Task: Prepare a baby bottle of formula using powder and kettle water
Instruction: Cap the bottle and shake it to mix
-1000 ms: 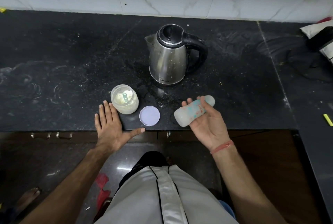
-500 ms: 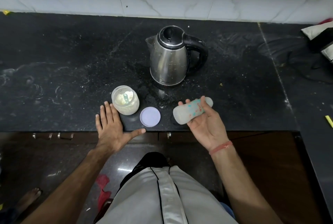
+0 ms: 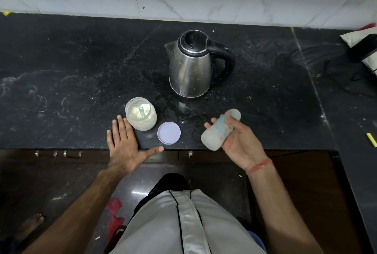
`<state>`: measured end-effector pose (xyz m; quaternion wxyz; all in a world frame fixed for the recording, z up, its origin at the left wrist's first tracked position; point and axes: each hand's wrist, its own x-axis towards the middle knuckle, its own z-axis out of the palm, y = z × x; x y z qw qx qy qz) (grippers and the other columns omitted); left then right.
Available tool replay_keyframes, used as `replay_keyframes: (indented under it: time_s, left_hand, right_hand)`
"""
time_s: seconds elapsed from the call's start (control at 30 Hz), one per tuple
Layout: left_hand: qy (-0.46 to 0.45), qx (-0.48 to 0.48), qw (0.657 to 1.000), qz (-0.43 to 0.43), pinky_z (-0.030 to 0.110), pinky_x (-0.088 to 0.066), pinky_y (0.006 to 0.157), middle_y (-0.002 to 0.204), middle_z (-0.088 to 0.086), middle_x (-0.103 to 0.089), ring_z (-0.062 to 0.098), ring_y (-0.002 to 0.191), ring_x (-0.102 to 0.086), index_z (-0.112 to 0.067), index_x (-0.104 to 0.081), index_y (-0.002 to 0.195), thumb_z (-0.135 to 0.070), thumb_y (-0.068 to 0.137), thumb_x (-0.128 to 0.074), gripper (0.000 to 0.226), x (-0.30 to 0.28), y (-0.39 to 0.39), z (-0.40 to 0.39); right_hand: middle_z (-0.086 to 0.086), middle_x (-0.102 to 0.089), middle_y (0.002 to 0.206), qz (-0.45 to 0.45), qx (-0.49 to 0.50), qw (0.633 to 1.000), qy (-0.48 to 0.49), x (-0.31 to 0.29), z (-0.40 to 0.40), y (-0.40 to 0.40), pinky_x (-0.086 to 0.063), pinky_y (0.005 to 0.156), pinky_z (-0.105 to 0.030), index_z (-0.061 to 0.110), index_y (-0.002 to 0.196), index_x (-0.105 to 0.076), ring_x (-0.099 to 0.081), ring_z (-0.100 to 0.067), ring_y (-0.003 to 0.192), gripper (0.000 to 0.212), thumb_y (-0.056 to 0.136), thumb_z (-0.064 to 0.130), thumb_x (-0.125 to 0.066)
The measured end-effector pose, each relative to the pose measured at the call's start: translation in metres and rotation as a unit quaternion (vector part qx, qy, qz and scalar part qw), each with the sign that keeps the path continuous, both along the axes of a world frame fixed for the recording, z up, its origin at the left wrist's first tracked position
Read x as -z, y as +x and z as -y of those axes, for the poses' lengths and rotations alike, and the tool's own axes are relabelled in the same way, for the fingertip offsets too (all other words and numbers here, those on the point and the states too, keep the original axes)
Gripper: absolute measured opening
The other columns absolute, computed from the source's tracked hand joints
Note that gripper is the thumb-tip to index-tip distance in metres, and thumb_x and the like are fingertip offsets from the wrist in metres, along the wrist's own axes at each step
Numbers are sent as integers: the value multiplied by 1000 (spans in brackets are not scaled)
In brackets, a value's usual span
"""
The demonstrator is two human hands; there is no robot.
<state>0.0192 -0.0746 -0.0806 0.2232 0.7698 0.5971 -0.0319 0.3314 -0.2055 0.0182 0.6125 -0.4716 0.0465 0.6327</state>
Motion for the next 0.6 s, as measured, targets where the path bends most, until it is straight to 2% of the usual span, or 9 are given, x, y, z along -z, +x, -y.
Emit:
replay_keyframes:
  time_s: [0.07, 0.1, 0.2, 0.33, 0.47, 0.6]
  left_hand:
    - [4, -1, 1000, -1, 55, 10, 136, 182, 13, 22, 28, 168, 23, -5, 16, 173, -123, 46, -35, 180, 0, -1, -1]
    - [6, -1, 1000, -1, 55, 10, 136, 182, 13, 21, 28, 168, 23, -5, 15, 173, -123, 46, -35, 180, 0, -1, -1]
    - [4, -4, 1000, 1, 56, 8, 136, 182, 13, 20, 28, 169, 22, -5, 15, 173, -123, 45, -33, 181, -1, 0, -1]
    - [1, 1, 1000, 0, 56, 9, 136, 182, 12, 22, 27, 168, 24, -6, 17, 172, -123, 46, -34, 180, -2, 0, -1]
    - [3, -3, 1000, 4, 56, 8, 136, 182, 12, 22, 27, 168, 23, -6, 16, 173, -123, 46, -35, 180, 0, 1, 0]
    - [6, -3, 1000, 6, 55, 9, 136, 183, 12, 21, 27, 169, 22, -6, 15, 173, -123, 45, -35, 180, 0, 0, -1]
  right_hand:
    - [-21, -75, 121, 29, -71, 997, -23, -1, -1, -2, -62, 102, -56, 4, 137, -61, -73, -45, 123, 43, 99, 22, -71]
    - [-22, -75, 122, 36, -76, 996, -25, -1, -2, -3, -62, 103, -57, 3, 138, -61, -73, -45, 123, 46, 98, 21, -72]
    - [-17, -76, 117, 10, 16, 1000, -4, 6, -4, 0, -61, 104, -55, 7, 132, -62, -75, -40, 122, 37, 100, 23, -72]
    - [-20, -74, 123, 29, -26, 999, -24, 4, -5, -5, -59, 106, -57, 7, 134, -63, -74, -41, 123, 43, 95, 22, -76]
    - [-21, -69, 127, -29, 81, 996, 4, 10, -5, -7, -59, 106, -57, 14, 129, -62, -71, -42, 128, 27, 105, 25, -70]
    - [-25, -69, 130, -46, 31, 998, -15, 9, -4, -11, -59, 102, -63, 9, 137, -58, -71, -50, 124, 36, 106, 23, -69]
